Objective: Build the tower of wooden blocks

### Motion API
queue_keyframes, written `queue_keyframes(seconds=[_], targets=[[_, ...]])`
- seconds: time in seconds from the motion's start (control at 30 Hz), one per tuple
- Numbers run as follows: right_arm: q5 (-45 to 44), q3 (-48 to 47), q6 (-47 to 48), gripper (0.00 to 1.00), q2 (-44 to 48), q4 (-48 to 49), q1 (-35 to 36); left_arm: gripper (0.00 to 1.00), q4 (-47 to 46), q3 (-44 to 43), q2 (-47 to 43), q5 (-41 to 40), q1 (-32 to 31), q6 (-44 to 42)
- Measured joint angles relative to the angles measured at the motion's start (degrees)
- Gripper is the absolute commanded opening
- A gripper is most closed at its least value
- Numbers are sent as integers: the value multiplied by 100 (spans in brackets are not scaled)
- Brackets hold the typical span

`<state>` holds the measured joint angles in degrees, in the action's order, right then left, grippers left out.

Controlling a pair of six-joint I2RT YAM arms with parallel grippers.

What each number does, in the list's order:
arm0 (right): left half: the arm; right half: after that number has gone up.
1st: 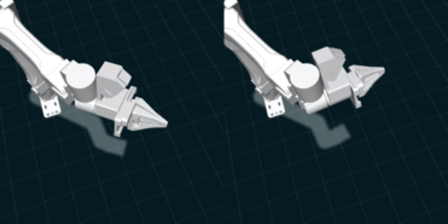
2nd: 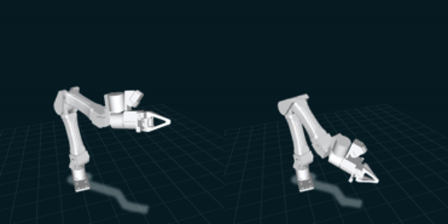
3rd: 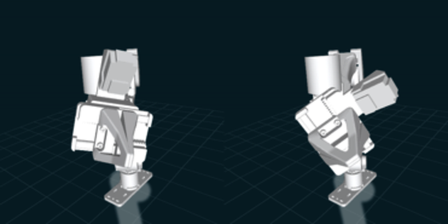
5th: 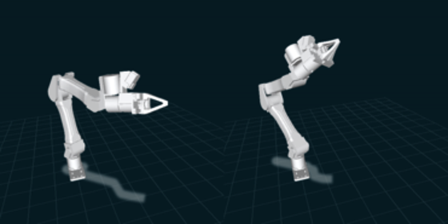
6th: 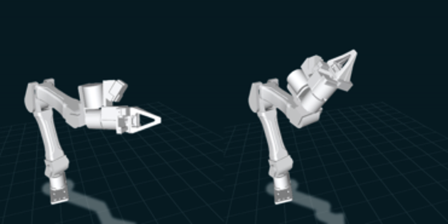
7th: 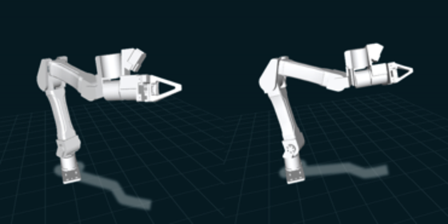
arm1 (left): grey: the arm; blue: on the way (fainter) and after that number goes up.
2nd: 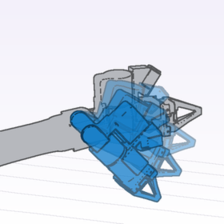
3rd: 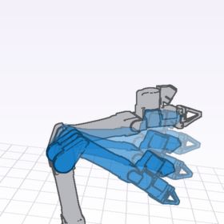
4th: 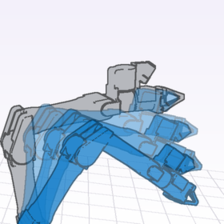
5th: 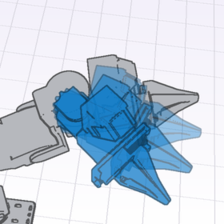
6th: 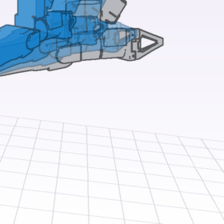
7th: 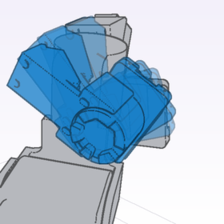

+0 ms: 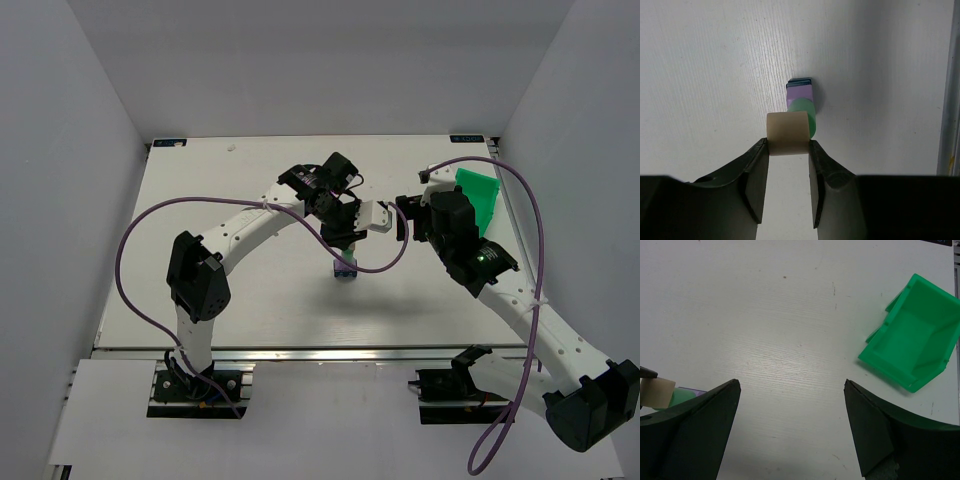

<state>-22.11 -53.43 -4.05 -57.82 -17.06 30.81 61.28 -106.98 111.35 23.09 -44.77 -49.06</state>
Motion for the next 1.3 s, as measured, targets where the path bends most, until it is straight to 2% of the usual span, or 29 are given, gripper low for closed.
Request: queue_keyframes(seconds=[1.3], targets=[[42, 0, 15, 89, 0, 0, -7, 28, -4, 0, 0, 0, -11, -24]])
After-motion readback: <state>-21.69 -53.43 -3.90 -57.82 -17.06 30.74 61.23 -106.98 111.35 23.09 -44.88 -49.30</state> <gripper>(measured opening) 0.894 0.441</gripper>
